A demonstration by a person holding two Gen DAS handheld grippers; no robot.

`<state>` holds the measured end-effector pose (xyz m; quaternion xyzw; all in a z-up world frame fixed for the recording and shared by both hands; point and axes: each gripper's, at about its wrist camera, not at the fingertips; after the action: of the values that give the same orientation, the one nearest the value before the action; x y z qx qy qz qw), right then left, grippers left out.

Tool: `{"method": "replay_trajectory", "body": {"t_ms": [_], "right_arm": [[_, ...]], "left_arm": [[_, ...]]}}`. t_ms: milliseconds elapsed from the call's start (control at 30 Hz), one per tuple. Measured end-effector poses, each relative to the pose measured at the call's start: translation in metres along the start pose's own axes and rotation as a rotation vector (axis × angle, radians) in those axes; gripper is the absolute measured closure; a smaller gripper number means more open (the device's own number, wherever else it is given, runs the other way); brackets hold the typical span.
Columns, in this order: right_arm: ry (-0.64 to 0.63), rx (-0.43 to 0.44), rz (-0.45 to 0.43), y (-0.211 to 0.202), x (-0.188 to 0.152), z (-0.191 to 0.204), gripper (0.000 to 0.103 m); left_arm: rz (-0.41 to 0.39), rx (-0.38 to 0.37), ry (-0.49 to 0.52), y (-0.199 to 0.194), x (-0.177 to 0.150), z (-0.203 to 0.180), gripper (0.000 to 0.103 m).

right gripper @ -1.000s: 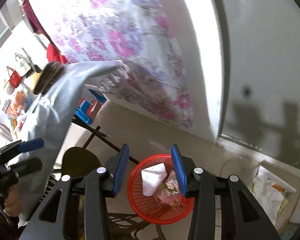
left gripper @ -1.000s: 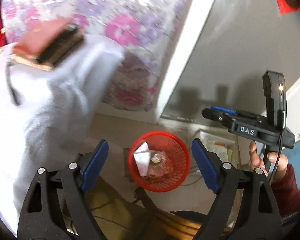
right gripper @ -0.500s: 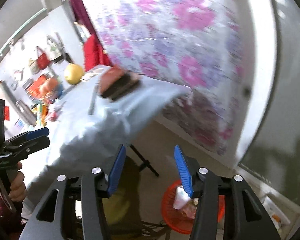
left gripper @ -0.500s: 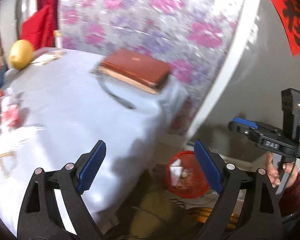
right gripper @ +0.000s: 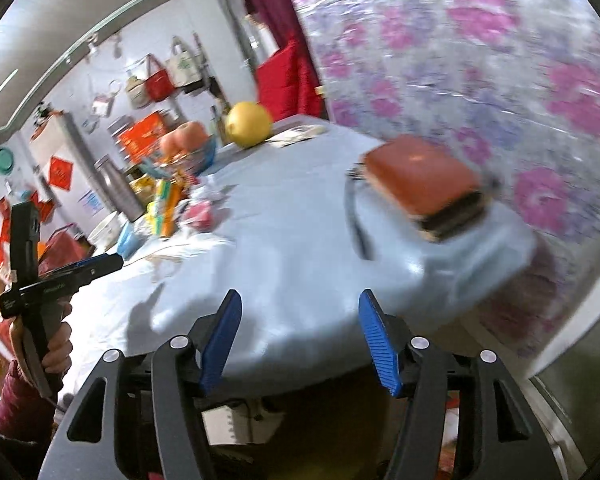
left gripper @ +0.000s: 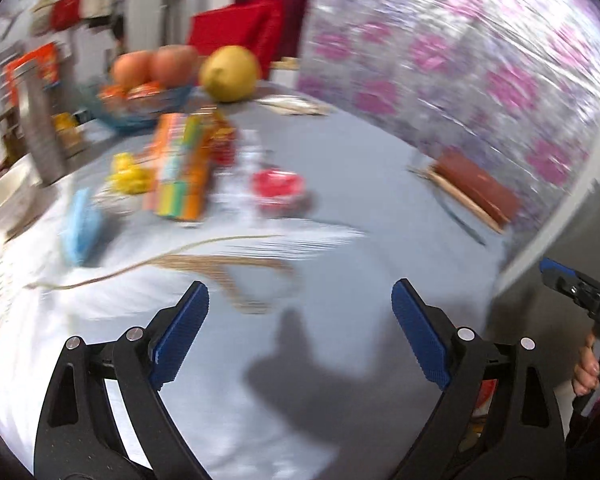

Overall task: Collect trash
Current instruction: 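Move both open tools back over the table toward the mask and box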

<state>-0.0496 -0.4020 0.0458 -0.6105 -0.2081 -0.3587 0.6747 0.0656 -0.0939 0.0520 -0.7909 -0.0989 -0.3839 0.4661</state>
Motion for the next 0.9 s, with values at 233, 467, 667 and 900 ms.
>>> {"method": "replay_trajectory", "body": {"t_ms": [233, 467, 667, 900], "right_arm": [[-0.067, 0.076, 0.038, 0.034, 0.02, 0.063, 0.038], [-0.155, 0.147, 0.074, 0.069, 0.043, 0.129, 0.038], [-0.211, 0.185, 0.094, 0.09, 0.058, 0.173, 0.038], [-0.234, 0.218, 0.126, 0.118, 0.072, 0.211, 0.038]], "left_arm": [[-0.022, 0.138, -0.077, -0.02, 0.009, 0.075, 0.008], [0.013, 0.23, -0.176, 0.0, 0.021, 0.148, 0.007], [0.054, 0.255, -0.176, 0.028, 0.032, 0.173, 0.007], [0.08, 0.246, -0.229, 0.045, 0.036, 0.205, 0.007]]}}
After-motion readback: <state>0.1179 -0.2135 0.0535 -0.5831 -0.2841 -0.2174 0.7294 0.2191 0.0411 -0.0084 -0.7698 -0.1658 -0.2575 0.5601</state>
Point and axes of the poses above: each gripper's, at about its wrist camera, not at the fingertips, and y roughly the way its jaws point, z to its left, x to its top, and after that the axes turned 11 degrees about -x, right-handed
